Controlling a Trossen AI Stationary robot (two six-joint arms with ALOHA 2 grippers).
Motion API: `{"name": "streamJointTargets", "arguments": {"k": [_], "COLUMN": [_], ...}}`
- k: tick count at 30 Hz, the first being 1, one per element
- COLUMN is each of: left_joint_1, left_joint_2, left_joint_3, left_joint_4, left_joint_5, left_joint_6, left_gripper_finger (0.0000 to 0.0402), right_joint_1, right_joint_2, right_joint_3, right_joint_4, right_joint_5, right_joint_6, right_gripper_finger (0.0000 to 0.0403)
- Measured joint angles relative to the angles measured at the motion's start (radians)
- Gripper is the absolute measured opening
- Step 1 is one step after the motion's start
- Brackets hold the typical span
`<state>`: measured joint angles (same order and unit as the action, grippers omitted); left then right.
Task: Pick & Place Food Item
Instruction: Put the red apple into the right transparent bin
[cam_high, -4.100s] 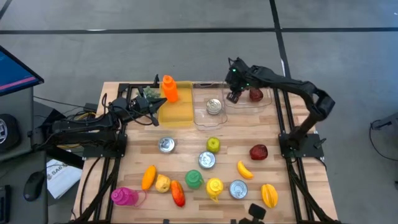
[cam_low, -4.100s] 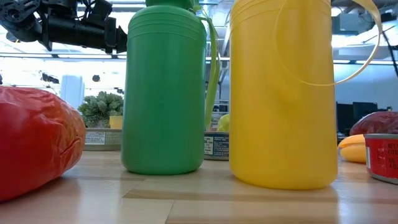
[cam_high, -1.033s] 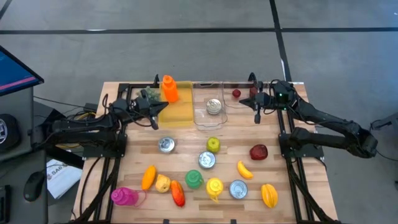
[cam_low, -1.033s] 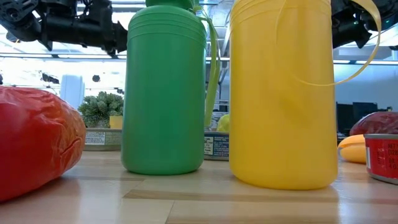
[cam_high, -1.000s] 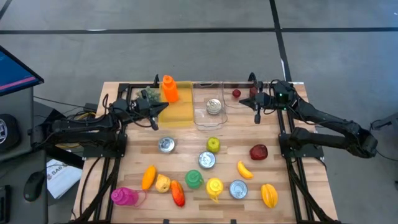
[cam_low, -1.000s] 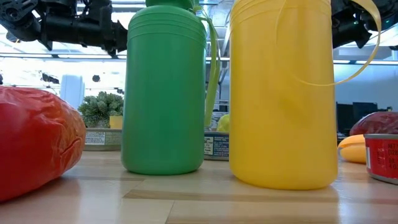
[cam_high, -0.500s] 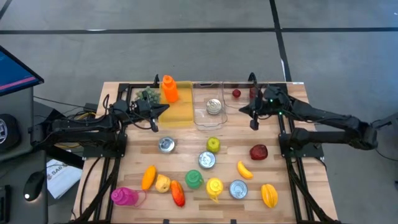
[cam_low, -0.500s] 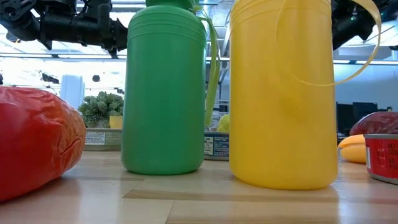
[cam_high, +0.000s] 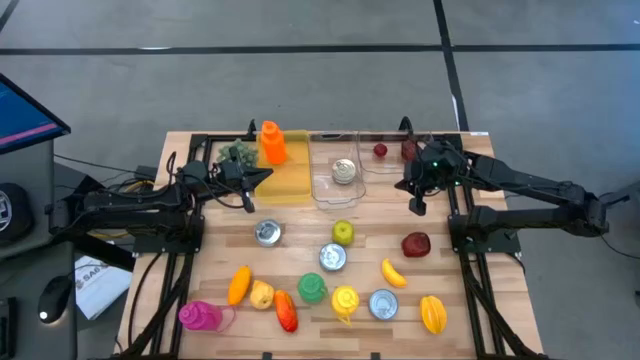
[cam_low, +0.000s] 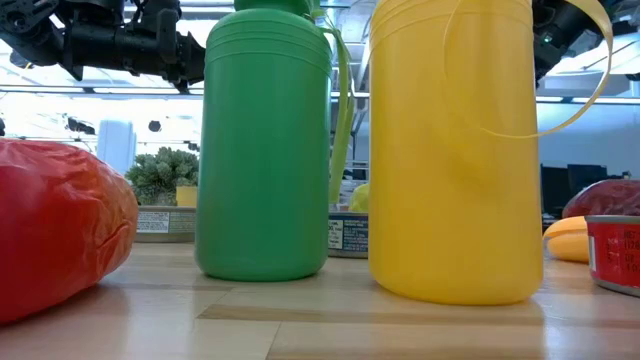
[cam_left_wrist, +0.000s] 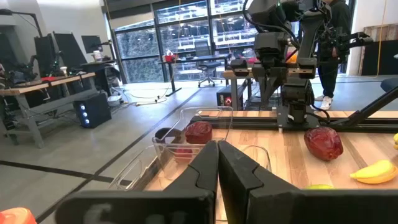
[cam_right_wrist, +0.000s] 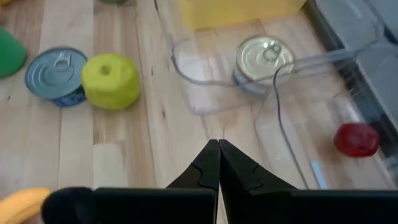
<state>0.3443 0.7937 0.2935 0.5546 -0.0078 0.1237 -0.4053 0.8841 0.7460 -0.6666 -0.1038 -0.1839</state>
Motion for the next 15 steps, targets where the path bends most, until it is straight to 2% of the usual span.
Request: {"name": "streamJointTargets", "arguments": {"k": [15], "left_joint_1": [0.0], "left_joint_2": [0.0], "left_joint_3": [0.0], "left_joint_4": [0.0], "left_joint_5": [0.0], "left_joint_6": [-0.001], "left_gripper_finger": [0.0001], "right_joint_1": [0.0], "right_joint_2": [0.0], "right_joint_3": [0.0], "right_joint_4": [-0.063], "right_joint_5": [-0.002], "right_joint_6": [0.001], "right_gripper_finger": [0.0]}}
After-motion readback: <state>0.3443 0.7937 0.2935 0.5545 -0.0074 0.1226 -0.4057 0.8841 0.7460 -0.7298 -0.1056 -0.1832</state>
